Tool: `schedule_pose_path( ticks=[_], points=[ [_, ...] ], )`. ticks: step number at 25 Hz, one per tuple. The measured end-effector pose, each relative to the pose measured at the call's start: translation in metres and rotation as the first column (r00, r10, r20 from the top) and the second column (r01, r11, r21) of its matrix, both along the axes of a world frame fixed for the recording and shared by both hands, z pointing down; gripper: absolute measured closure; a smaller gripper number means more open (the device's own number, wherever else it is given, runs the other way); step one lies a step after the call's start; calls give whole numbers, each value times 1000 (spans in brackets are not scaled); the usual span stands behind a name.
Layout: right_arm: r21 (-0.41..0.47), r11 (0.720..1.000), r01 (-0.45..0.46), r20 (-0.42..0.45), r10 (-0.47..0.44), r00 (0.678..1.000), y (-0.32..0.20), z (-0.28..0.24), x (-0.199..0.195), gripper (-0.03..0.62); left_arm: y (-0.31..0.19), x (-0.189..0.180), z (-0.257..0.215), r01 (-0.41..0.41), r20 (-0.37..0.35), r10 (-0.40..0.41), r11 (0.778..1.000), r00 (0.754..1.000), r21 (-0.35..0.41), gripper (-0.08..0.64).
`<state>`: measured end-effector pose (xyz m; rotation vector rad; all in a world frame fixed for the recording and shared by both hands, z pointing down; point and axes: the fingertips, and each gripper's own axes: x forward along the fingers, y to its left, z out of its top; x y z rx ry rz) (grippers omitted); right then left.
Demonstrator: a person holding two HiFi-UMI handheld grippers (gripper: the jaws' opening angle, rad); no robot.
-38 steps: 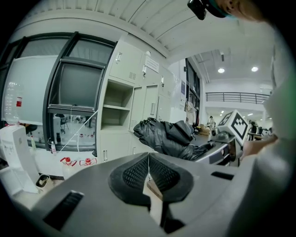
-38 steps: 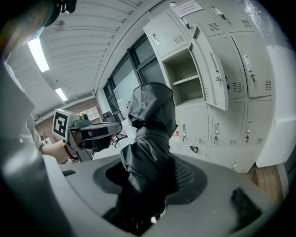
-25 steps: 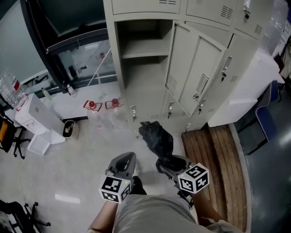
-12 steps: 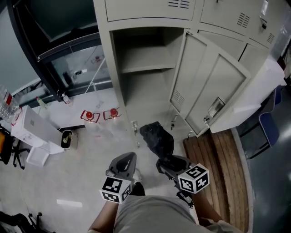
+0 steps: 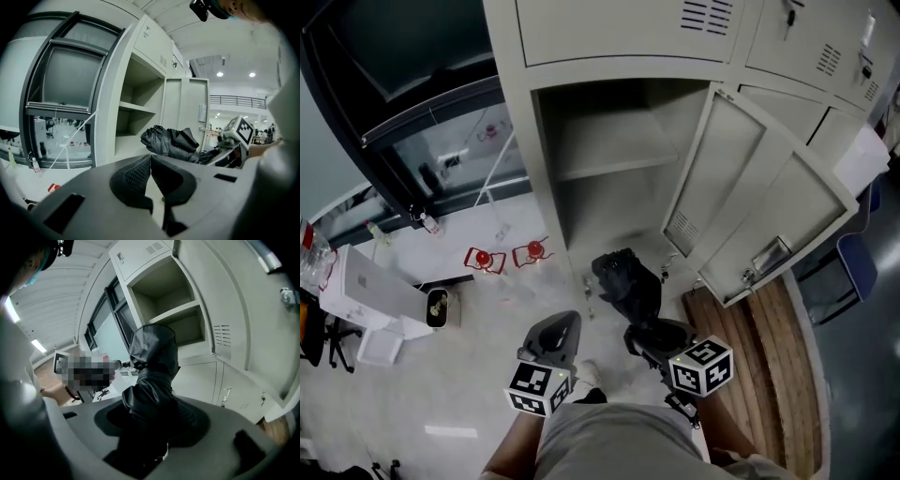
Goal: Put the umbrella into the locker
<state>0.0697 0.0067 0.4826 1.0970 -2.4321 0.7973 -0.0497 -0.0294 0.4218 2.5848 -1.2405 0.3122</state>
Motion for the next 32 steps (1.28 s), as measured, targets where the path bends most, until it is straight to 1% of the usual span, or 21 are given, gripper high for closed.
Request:
schedule_pose_path(
  ticks=[6,10,16,23,32],
  points=[
    [-12,999,-52,2,52,999,-28,3,-16,360,-33,-17,-2,-44,-4,44,999,999,4,543],
    [-10,997,-75,-5,75,997,-41,1,-24,360,-49,-28,-3,-58,-7,59,998,998,2,543],
    [-19,995,-98,-18,97,995,-51,-3,-23,360,-61,-33,0,-67,-21,66,998,998,-10,543],
    [-23,995,-97,-25,96,995,-70,-8,-13,360,-71,-34,2,-44,-19,44,999,999,-22,543],
    [-28,997,-68,-38,67,997,-100,-19,3,360,-91,-25,-4,0,-28,-1,1000,1000,-25,543]
  ],
)
